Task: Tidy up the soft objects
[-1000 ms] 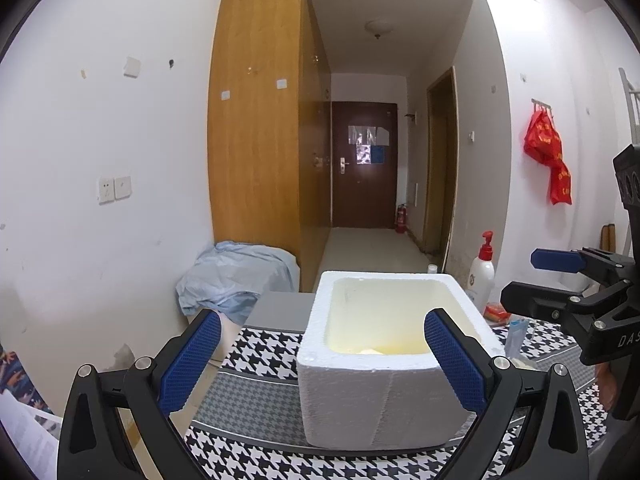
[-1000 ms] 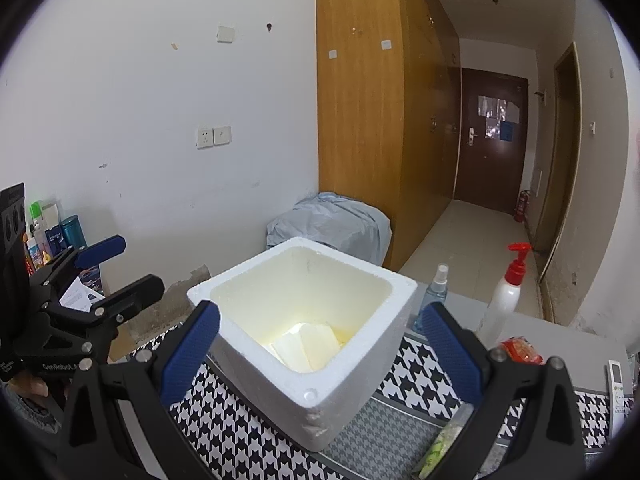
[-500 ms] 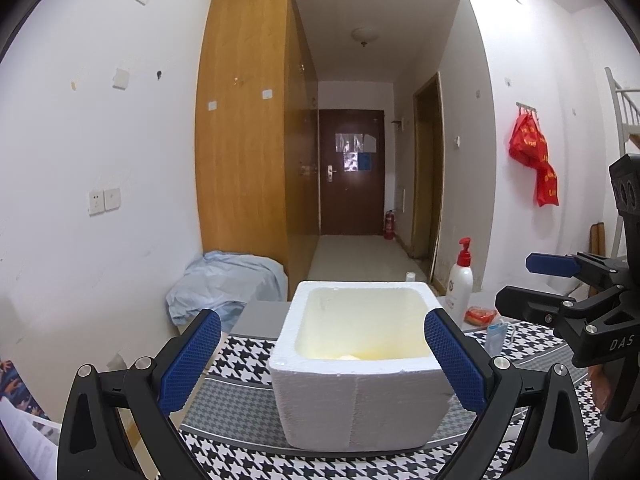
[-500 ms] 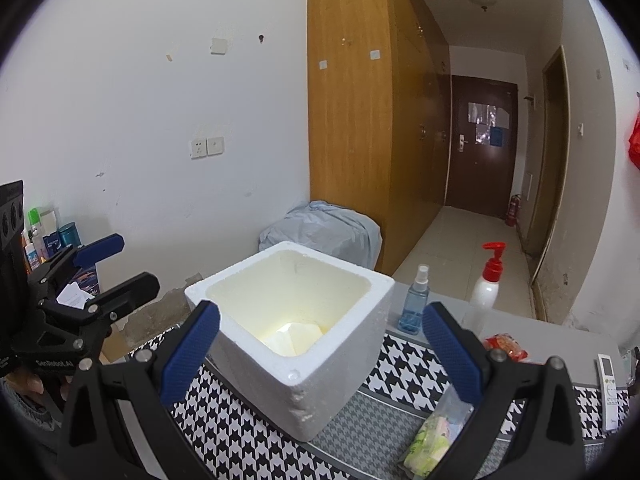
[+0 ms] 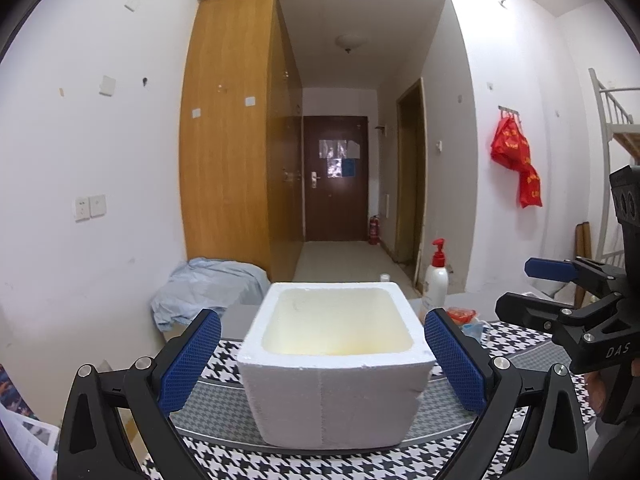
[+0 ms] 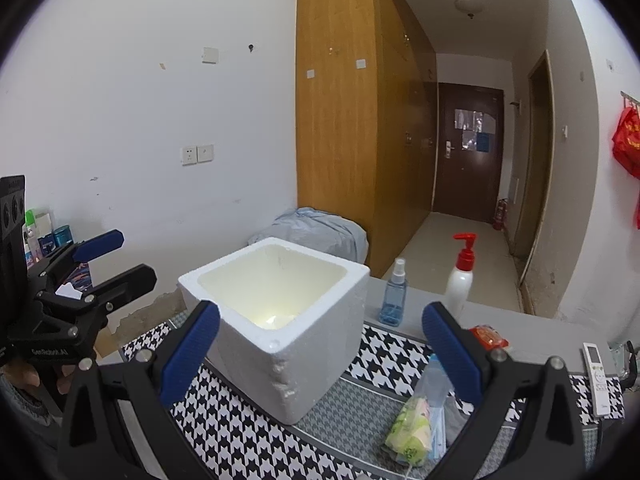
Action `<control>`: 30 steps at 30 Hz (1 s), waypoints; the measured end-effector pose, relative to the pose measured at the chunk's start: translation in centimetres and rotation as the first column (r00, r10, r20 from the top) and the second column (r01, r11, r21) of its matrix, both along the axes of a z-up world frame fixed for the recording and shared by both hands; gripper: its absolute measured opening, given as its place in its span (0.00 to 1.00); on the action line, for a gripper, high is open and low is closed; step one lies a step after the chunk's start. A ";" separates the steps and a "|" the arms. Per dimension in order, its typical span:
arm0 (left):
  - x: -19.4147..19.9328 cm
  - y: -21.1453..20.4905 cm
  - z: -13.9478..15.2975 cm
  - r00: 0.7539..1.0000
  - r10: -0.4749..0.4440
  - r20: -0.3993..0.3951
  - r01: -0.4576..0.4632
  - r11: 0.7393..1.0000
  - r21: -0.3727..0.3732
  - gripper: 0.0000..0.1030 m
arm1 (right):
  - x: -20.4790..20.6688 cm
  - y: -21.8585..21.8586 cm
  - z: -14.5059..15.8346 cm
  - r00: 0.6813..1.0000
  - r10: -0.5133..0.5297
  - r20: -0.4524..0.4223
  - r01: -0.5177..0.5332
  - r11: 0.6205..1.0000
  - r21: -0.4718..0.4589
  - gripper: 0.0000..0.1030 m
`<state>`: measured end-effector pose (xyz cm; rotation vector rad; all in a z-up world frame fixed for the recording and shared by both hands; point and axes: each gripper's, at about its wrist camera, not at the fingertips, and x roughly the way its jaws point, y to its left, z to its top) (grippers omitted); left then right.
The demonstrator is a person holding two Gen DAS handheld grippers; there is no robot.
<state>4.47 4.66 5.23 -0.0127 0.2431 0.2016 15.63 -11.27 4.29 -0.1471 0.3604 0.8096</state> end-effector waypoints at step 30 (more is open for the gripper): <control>-0.2 -1.4 -2.4 0.998 -0.067 0.015 0.067 0.997 -0.022 0.99 | -0.9 -3.8 -3.2 0.996 -0.087 -0.017 0.087 0.996 -0.008 1.00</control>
